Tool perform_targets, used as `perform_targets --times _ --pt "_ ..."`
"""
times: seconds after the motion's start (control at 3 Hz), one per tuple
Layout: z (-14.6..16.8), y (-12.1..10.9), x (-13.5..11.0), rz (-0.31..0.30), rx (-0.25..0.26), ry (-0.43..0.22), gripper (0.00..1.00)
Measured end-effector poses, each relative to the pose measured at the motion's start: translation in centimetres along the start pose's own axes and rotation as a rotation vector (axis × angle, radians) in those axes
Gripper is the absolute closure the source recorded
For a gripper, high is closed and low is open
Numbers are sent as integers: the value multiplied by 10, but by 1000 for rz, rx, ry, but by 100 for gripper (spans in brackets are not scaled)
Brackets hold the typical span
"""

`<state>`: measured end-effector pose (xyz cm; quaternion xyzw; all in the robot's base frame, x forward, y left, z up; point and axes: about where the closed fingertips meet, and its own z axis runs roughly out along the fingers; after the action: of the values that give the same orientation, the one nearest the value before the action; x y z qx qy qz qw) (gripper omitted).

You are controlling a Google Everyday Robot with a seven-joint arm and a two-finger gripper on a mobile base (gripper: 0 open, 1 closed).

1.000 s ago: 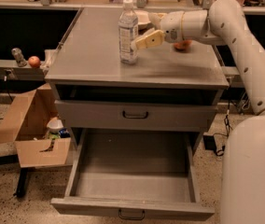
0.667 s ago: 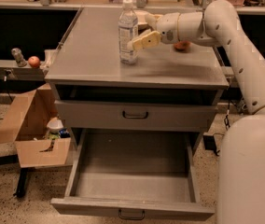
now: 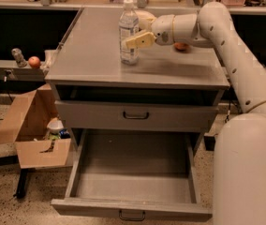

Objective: Place blue plastic bottle into middle drawer

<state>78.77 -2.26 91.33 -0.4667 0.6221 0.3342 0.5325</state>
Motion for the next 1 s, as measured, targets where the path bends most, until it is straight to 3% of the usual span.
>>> perform_targets --times 0.67,1.0 --pt "3 7 -1 -2 -28 -11 65" --pt "-14 32 -32 -74 -86 -74 88"
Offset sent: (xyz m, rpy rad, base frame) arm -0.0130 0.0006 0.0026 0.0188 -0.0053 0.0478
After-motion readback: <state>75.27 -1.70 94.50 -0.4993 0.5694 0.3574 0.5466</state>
